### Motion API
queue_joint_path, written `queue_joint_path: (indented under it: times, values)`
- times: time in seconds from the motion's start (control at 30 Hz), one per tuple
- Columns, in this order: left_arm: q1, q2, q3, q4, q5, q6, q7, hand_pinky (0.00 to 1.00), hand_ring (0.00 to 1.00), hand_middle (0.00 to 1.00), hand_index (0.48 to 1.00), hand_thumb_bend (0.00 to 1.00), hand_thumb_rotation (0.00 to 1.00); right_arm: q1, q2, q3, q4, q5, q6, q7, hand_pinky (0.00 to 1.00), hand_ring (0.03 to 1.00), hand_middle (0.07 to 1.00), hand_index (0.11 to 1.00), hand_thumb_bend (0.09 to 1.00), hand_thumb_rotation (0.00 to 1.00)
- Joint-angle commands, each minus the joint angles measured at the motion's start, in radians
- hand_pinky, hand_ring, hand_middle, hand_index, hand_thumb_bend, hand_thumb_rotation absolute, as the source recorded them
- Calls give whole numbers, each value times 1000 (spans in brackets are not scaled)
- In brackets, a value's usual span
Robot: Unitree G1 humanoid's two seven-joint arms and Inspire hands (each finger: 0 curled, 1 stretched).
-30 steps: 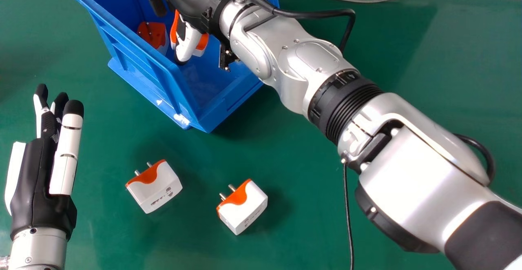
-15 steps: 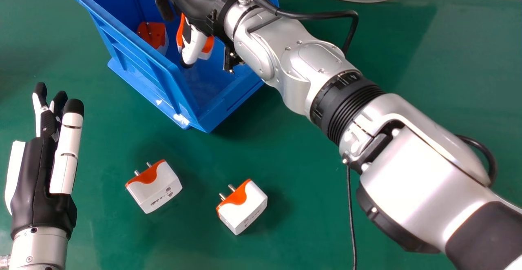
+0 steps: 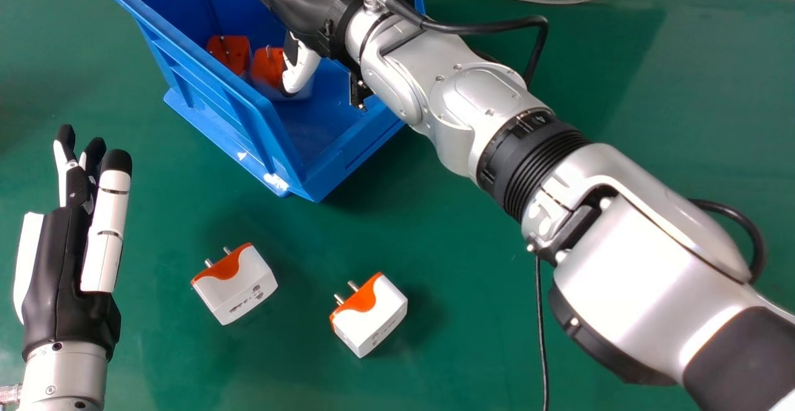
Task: Pick all objects and put in blue box
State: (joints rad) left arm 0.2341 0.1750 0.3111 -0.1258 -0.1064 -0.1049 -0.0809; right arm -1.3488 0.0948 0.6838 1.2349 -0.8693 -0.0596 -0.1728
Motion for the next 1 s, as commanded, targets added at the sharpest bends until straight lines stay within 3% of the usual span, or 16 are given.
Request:
queue_joint_path:
  times: [0.0, 0.23, 0.5, 0.8, 0.97]
  values:
    - [-2, 2, 2, -6, 9, -27, 8, 1000, 1000, 1000, 1000, 475, 908, -16, -7, -4, -30, 8, -2, -19, 987, 992, 993, 992, 681, 245]
    - [-3, 3, 0, -10, 6, -19, 9, 1000, 1000, 1000, 1000, 463, 909, -10, -24, -7, -62, 10, -2, -5, 998, 999, 999, 999, 679, 231]
    - [-6, 9, 2, -4, 0, -19, 2, 1000, 1000, 1000, 1000, 459, 909, 49, -101, -16, -225, 6, 0, 1, 1000, 1000, 1000, 1000, 687, 226]
    - [-3, 22, 8, -15, -3, -3, -13, 1000, 1000, 1000, 1000, 478, 911, 315, -315, -81, -725, -5, 18, 88, 1000, 1000, 1000, 1000, 715, 216]
    - [-14, 27, 4, 3, 5, -6, -11, 1000, 1000, 1000, 1000, 502, 915, 515, -422, -157, -1030, -15, 81, 177, 1000, 1000, 1000, 1000, 741, 233]
